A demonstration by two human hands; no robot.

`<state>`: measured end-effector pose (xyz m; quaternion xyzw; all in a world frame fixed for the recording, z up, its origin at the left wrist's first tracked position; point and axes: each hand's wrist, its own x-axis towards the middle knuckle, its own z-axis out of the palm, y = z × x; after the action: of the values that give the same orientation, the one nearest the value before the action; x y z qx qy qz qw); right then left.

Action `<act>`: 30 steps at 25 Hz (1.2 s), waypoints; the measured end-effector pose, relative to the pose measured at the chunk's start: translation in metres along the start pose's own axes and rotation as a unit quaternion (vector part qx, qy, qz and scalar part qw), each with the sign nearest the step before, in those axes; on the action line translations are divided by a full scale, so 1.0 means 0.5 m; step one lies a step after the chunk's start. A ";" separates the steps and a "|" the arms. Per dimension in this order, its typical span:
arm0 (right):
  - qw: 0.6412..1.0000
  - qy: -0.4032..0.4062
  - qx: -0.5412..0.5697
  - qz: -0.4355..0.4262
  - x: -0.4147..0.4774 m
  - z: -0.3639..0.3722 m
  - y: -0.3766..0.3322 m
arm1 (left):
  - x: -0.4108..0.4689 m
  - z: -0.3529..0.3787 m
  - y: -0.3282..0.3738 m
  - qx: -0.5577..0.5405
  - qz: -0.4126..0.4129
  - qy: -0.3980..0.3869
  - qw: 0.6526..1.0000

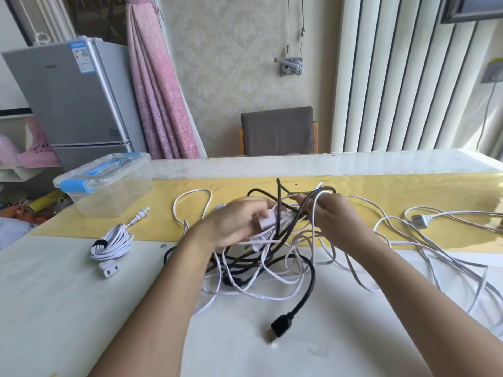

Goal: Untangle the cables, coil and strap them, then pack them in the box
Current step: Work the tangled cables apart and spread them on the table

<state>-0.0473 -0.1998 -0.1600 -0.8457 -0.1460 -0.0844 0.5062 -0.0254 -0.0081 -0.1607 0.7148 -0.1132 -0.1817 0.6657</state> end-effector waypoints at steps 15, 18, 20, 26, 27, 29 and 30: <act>0.991 -0.035 0.107 0.077 -0.004 0.006 0.005 | -0.003 -0.013 -0.017 0.013 0.028 -0.031 0.999; 0.994 -0.047 0.088 0.035 -0.013 0.008 -0.013 | 0.005 -0.003 -0.007 0.256 0.091 0.187 0.944; 0.997 -0.011 0.075 0.010 -0.012 0.004 -0.025 | -0.005 -0.004 0.007 0.368 0.147 0.296 0.869; 0.947 0.182 0.251 0.080 0.008 -0.069 -0.010 | -0.057 -0.067 0.039 0.333 0.124 0.257 0.899; 0.940 0.187 0.274 0.086 0.009 -0.081 -0.007 | -0.051 -0.075 0.035 0.341 0.129 0.281 0.888; 0.941 0.155 0.285 0.094 0.009 -0.099 -0.005 | -0.035 -0.080 0.022 0.368 0.149 0.348 0.849; 0.946 0.123 0.284 0.099 0.009 -0.105 -0.003 | -0.030 -0.074 0.017 0.383 0.157 0.372 0.831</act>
<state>-0.0430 -0.2449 -0.1326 -0.6601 -0.0156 -0.0924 0.7453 -0.0233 0.0311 -0.1491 0.8989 -0.0283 0.2625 0.3497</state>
